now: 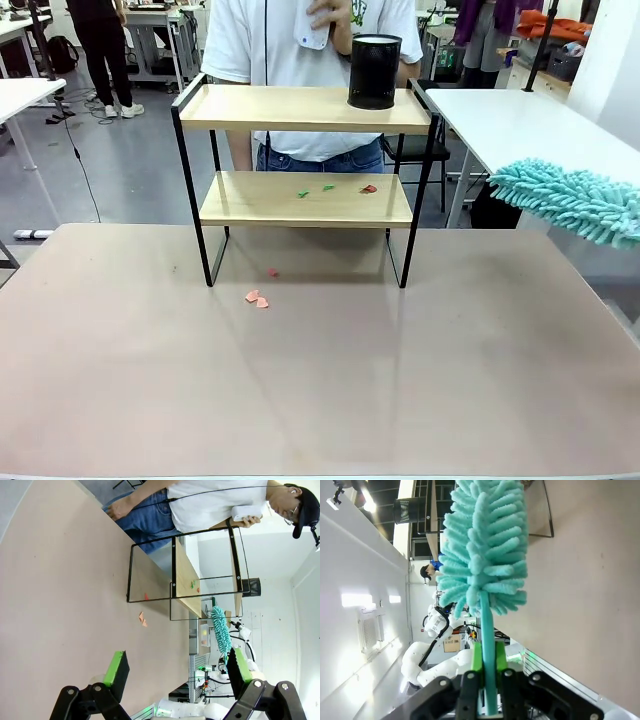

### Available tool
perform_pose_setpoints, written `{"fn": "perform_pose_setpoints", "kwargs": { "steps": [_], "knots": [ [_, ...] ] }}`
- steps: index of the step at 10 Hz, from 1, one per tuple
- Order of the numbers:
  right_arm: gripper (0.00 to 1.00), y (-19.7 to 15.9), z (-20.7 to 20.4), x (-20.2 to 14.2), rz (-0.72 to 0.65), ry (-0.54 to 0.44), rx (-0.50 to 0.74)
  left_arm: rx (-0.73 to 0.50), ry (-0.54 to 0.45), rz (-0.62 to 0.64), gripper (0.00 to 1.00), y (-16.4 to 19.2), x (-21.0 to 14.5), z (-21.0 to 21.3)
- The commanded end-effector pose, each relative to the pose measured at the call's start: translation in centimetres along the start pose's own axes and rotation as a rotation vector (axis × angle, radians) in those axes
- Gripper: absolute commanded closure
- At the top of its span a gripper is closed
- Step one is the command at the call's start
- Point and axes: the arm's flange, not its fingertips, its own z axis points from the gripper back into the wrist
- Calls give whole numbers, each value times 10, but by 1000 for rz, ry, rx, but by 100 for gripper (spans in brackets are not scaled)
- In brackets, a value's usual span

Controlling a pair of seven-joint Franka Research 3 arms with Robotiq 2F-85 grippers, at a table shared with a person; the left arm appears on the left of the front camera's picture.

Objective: Clean the shelf.
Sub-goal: Clean the remaining tier of the Shelf with the Duster once objects are removed.

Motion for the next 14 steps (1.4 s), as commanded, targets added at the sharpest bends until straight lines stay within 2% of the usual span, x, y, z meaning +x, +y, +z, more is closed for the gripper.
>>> {"fn": "perform_pose_setpoints", "kwargs": {
  "steps": [1, 2, 3, 5, 6, 7, 9, 10, 11, 12, 13, 14],
  "knots": [
    [88, 39, 5, -28, 125, 5, -10, -9, 6, -11, 0, -2, -1, 1],
    [88, 65, 10, -54, 206, 56, -24, -9, 6, -11, 0, -2, -1, 1],
    [88, 86, 10, -86, 277, 158, -57, -9, 6, -11, 0, -2, -1, 1],
    [88, 99, -4, -131, 396, 334, -94, -9, 6, -11, 0, -2, -1, 1],
    [88, 96, -26, -146, 465, 397, -146, -9, 6, -11, 0, -2, -1, 1],
    [88, 91, -59, -157, 527, 406, -203, -9, 6, -11, 0, -2, -1, 1],
    [88, 76, -122, -157, 600, 346, -322, -9, 6, -11, 0, -2, -1, 1],
    [88, 71, -153, -155, 633, 302, -353, -9, 6, -11, 0, -2, -1, 1],
    [88, 73, -181, -152, 696, 190, -411, -9, 6, -11, 0, -2, -1, 1],
    [88, 71, -200, -150, 696, 225, -450, -9, 6, -11, 0, -2, -1, 1],
    [88, 73, -199, -141, 648, 290, -468, -9, 6, -11, 0, -2, -1, 1],
    [88, 145, -134, -93, 652, 274, -407, -9, 6, -11, 0, -2, -1, 1]
  ]
}}
